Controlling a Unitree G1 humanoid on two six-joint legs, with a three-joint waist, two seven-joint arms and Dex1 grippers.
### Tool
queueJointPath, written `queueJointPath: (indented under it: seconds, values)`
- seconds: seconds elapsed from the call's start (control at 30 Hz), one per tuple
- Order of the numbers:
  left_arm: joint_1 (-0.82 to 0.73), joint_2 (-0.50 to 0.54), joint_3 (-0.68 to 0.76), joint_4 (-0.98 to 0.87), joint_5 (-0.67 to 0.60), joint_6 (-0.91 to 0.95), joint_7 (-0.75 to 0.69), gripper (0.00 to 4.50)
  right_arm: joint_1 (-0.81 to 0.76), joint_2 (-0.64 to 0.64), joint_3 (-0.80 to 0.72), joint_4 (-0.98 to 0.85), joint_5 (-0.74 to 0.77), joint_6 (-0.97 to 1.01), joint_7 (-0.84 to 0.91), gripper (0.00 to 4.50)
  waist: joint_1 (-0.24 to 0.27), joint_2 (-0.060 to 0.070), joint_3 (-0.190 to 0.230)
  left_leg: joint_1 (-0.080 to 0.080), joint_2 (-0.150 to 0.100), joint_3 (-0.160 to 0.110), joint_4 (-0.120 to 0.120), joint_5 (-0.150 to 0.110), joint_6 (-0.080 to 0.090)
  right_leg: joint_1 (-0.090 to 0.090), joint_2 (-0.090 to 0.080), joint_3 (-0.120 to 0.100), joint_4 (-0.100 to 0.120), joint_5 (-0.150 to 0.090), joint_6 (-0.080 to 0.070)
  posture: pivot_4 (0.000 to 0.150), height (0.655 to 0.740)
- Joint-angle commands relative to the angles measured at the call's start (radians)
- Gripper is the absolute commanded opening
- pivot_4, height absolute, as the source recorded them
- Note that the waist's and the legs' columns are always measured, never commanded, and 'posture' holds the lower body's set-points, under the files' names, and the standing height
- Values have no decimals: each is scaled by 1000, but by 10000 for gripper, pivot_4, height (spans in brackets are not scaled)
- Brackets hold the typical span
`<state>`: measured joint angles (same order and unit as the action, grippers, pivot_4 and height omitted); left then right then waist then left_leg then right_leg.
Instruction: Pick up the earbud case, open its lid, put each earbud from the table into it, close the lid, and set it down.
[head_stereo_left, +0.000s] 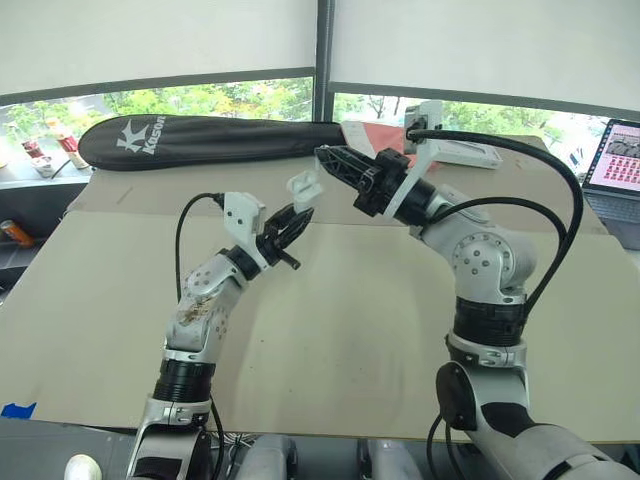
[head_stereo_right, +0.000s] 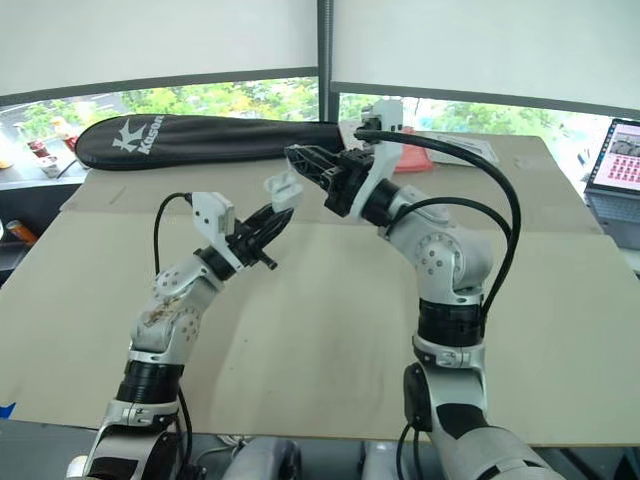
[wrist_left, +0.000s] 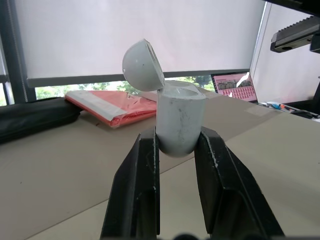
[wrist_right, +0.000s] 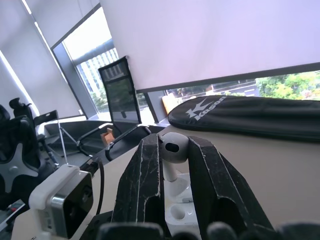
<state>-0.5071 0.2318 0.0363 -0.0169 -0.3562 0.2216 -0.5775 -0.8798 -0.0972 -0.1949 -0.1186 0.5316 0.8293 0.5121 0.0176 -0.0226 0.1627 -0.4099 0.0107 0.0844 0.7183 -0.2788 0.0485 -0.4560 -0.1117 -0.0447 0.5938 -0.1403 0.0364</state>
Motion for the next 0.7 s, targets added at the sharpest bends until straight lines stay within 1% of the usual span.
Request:
queueJointPath:
  seconds: [0.03, 0.2, 0.33, 0.7]
  values:
    - [-41, -20, -7, -3, 1, -32, 5, 4982, 36, 41, 69, -20, -62, -145, -55, 3445, -12, 0, 0, 0, 0, 0, -1, 1, -1, 0, 1, 0, 0, 0, 0, 1500, 7400]
    - [-46, -22, -10, -7, 2, -37, 0, 4982, 68, 50, 123, -13, -95, -210, -75, 3445, -35, 0, 0, 3, 3, -1, -4, 1, -1, 0, 4, 0, 2, 1, -1, 1500, 7400]
    - [-47, -18, -16, -13, 0, -35, -12, 4982, 84, 44, 146, -12, -99, -224, -80, 3445, -36, 0, 0, 6, 4, -3, -4, 0, 0, 0, 4, 1, 1, 1, -2, 1500, 7400]
    - [-56, -6, -11, -5, -1, -42, -26, 4982, 133, 18, 197, -43, -99, -203, -89, 3445, -34, 0, 0, 4, 4, -2, -4, -1, 2, 0, 4, 2, 2, 1, -2, 1500, 7400]
